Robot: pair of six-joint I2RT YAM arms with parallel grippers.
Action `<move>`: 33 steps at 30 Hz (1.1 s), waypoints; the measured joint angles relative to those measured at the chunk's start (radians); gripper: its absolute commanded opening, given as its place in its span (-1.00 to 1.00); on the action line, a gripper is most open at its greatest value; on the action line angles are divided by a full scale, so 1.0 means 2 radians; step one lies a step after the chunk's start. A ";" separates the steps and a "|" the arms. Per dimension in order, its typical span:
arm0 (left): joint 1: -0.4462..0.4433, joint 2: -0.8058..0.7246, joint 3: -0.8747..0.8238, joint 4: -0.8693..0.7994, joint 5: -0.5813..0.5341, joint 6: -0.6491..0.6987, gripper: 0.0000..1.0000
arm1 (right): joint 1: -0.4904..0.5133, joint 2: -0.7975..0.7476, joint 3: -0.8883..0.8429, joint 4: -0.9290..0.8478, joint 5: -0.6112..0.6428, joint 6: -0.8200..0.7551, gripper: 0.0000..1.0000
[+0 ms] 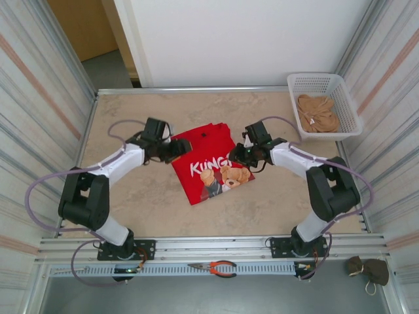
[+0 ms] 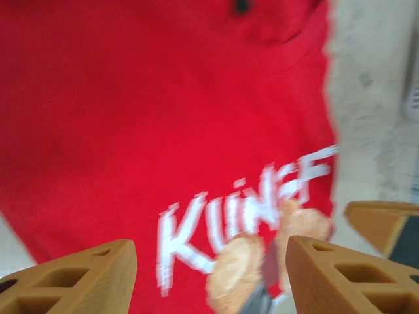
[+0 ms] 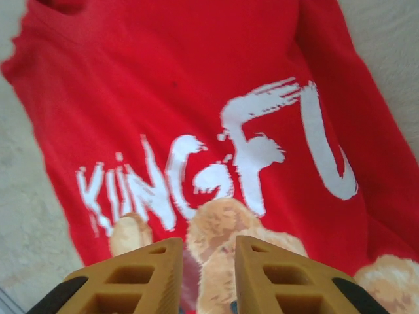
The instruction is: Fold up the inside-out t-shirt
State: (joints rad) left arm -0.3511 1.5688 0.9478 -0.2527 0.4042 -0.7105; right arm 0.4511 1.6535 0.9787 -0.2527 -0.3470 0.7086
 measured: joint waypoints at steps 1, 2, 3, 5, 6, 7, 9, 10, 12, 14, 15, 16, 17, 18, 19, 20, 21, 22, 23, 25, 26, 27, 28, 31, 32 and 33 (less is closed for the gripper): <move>0.000 0.007 -0.017 0.010 0.000 -0.008 0.25 | 0.000 0.006 -0.006 0.005 0.000 -0.002 -0.53; 0.000 0.017 -0.027 0.016 0.002 -0.012 0.25 | 0.000 0.008 -0.014 0.013 0.001 -0.002 -0.53; 0.000 0.030 -0.030 0.022 0.006 -0.013 0.24 | 0.000 0.008 -0.028 0.020 0.001 -0.002 -0.53; 0.000 0.056 -0.026 0.032 0.013 -0.005 0.24 | 0.000 0.007 -0.055 0.030 0.005 -0.002 -0.52; 0.000 0.070 -0.020 0.034 0.017 0.002 0.24 | 0.001 0.007 -0.071 0.034 0.008 0.000 -0.51; 0.001 0.082 -0.010 0.034 0.025 0.010 0.24 | 0.003 0.005 -0.085 0.044 0.008 0.004 -0.51; 0.002 0.099 0.012 0.034 0.033 0.026 0.23 | 0.013 -0.014 -0.104 0.063 0.022 0.012 -0.52; 0.002 0.106 0.021 0.033 0.035 0.033 0.23 | 0.021 -0.020 -0.114 0.068 0.029 0.020 -0.52; 0.002 0.124 0.042 0.027 0.039 0.052 0.23 | 0.046 -0.039 -0.137 0.085 0.049 0.037 -0.50; 0.005 0.132 0.056 0.017 0.042 0.068 0.23 | 0.073 -0.057 -0.158 0.097 0.068 0.059 -0.46; 0.006 0.134 0.062 0.010 0.043 0.076 0.22 | 0.087 -0.068 -0.168 0.101 0.076 0.070 -0.39; 0.008 0.134 0.065 0.004 0.045 0.082 0.22 | 0.096 -0.078 -0.175 0.101 0.082 0.080 -0.35; 0.011 0.133 0.069 -0.003 0.047 0.089 0.23 | 0.105 -0.088 -0.180 0.096 0.086 0.087 -0.29; 0.013 0.132 0.072 -0.010 0.049 0.094 0.23 | 0.108 -0.097 -0.182 0.085 0.088 0.090 -0.22; 0.016 0.129 0.073 -0.016 0.050 0.099 0.24 | 0.108 -0.107 -0.182 0.071 0.088 0.090 -0.12; 0.020 0.122 0.073 -0.023 0.051 0.104 0.25 | 0.101 -0.118 -0.180 0.053 0.089 0.086 0.02; 0.025 0.113 0.074 -0.034 0.050 0.109 0.27 | 0.090 -0.131 -0.173 0.032 0.091 0.081 0.24; 0.029 0.104 0.076 -0.043 0.049 0.115 0.28 | 0.076 -0.141 -0.162 0.013 0.091 0.073 0.39; 0.035 0.094 0.084 -0.056 0.046 0.122 0.31 | 0.058 -0.149 -0.146 -0.004 0.091 0.062 0.57; 0.047 0.082 0.104 -0.074 0.037 0.137 0.33 | 0.017 -0.154 -0.102 -0.026 0.087 0.039 0.73; 0.054 0.080 0.120 -0.081 0.033 0.145 0.33 | -0.006 -0.151 -0.075 -0.033 0.084 0.023 0.78; 0.060 0.080 0.136 -0.085 0.029 0.154 0.33 | -0.028 -0.145 -0.046 -0.037 0.081 0.008 0.80; 0.065 0.083 0.150 -0.087 0.023 0.163 0.34 | -0.045 -0.134 -0.021 -0.039 0.079 -0.005 0.80; 0.073 0.106 0.195 -0.101 0.006 0.187 0.35 | -0.088 -0.076 0.056 -0.041 0.062 -0.036 0.81; 0.073 0.121 0.212 -0.104 0.002 0.194 0.34 | -0.098 -0.047 0.082 -0.042 0.053 -0.045 0.81; 0.073 0.137 0.226 -0.106 -0.001 0.200 0.35 | -0.106 -0.019 0.104 -0.042 0.047 -0.051 0.81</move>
State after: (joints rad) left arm -0.2050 1.8420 1.4006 -0.4641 0.4015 -0.3107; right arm 0.2398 1.6165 1.1866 -0.3370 -0.2527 0.6067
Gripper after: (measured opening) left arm 0.672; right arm 0.903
